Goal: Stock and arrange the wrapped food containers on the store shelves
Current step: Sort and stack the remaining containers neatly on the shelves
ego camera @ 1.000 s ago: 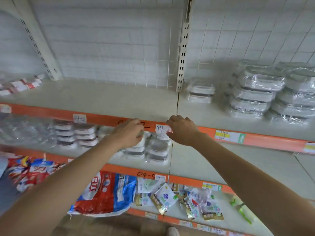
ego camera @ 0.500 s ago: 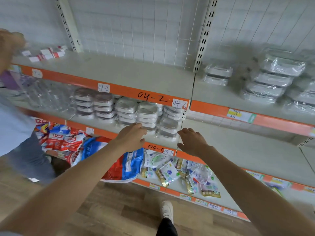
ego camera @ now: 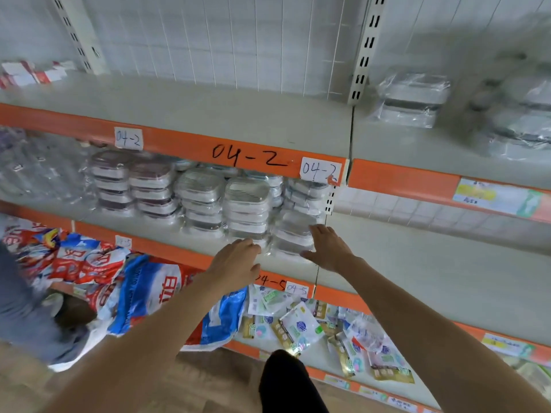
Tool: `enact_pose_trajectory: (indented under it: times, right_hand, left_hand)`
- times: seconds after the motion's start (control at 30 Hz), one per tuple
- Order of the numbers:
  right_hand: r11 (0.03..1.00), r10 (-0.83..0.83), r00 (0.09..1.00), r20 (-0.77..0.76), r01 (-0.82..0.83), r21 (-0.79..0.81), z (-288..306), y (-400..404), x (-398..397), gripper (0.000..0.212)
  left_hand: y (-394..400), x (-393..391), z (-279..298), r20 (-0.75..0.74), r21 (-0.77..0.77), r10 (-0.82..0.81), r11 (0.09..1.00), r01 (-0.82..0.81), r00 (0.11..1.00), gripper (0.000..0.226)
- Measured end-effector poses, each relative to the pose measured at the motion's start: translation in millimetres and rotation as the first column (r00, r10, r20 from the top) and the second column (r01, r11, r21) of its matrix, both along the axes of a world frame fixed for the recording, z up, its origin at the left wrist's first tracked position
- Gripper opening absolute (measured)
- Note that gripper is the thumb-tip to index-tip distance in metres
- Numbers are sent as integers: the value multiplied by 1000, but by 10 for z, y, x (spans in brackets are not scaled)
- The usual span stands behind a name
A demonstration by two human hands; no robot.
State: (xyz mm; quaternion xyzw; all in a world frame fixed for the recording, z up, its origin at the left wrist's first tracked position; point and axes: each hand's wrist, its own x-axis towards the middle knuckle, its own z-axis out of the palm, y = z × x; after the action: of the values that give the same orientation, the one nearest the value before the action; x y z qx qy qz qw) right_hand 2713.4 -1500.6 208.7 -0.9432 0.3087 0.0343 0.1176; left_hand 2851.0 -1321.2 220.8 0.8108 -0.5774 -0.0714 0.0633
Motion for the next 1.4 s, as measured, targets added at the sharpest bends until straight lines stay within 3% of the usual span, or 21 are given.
enact_pose_trajectory:
  times: [0.27,0.5,0.6,0.7,0.77,0.87,1.07,1.2,1.4]
  right_hand:
    - [992,-125,990,65,126,-22,-705,-706,639,89]
    - [962,-260,951,169,241,125,-935,-651,281,86]
    - [927,-350,911,217,305,216,-1017,-573,-82,84]
    - [894,-422,872,249,356,272,-1143,-512,-402,83]
    - [885,-443,855,271,369,283,-1228,-480,-576,80]
    - [883,-454,842,290,383,271,-1278,-410,-760,78]
    - [876,-461,851,250,392,282,-1070,-84,-984,78]
    - [900,-423,864,272,364,240,-697,275,-1136,82]
    - [942,-321,881,346,259,213,88,924,-1321,86]
  left_hand:
    - [-334,299,-731,-47,-21,17,1000,-18,999,43]
    - [-911,231,-799,-136,96,30,995,-17,990,44]
    - [-1274,213,-870,-117,122,-22,992,36,993,65]
    - [-1614,263,-1069,-43,285,-63,956,73,997,101]
    - [-1783,298,-1219,-10,325,-47,944,47,999,111]
    - [-1872,257,-1289,15,256,-59,965,53,998,111]
    - [-1428,56,-1039,89,133,-84,989,71,992,96]
    - [-958,-39,-526,55,110,-112,988,106,992,99]
    - [12,-182,285,47,-58,-118,991,121,992,102]
